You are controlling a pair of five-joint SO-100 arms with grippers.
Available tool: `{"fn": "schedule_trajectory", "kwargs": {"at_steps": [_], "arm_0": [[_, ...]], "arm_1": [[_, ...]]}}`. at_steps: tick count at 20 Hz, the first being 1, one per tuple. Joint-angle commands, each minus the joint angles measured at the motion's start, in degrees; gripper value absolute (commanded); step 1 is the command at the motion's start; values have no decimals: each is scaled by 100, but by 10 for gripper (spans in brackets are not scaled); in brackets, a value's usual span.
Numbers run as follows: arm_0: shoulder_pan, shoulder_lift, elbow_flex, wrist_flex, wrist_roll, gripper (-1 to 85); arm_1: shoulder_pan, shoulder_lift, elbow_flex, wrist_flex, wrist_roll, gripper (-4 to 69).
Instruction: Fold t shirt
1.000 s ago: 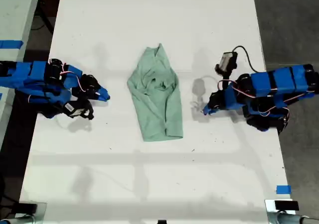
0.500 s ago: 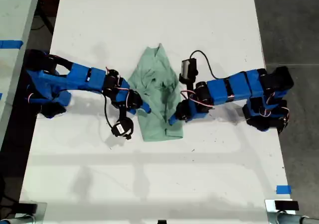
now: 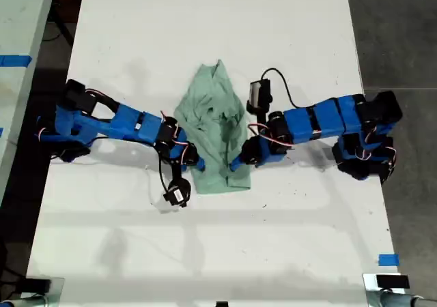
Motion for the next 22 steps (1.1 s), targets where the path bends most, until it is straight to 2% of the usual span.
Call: {"fn": "schedule_trajectory", "kwargs": {"at_steps": [1,2,3,5,10,13,20,22], "arm_0": [[-9,-378,-747,35,79,77],[-18,-527,-914,70,141,127],[-26,-606,-1011,105,141,43],[-35,-606,-1072,141,123,-2],[-44,-439,-1072,325,123,-2],[-44,-431,-1143,360,149,-2],[-9,-431,-1336,527,176,-2],[9,-431,-1389,563,176,-2]], "arm_1": [[-176,-53,-624,70,70,288],[-229,-158,-729,70,70,290],[-281,-272,-844,88,97,291],[-396,-475,-1011,97,255,292],[-615,-826,-993,35,571,275],[-633,-1195,-932,-202,589,238],[-457,-1863,-615,-729,527,226],[-413,-1863,-264,-1072,527,218]]}}
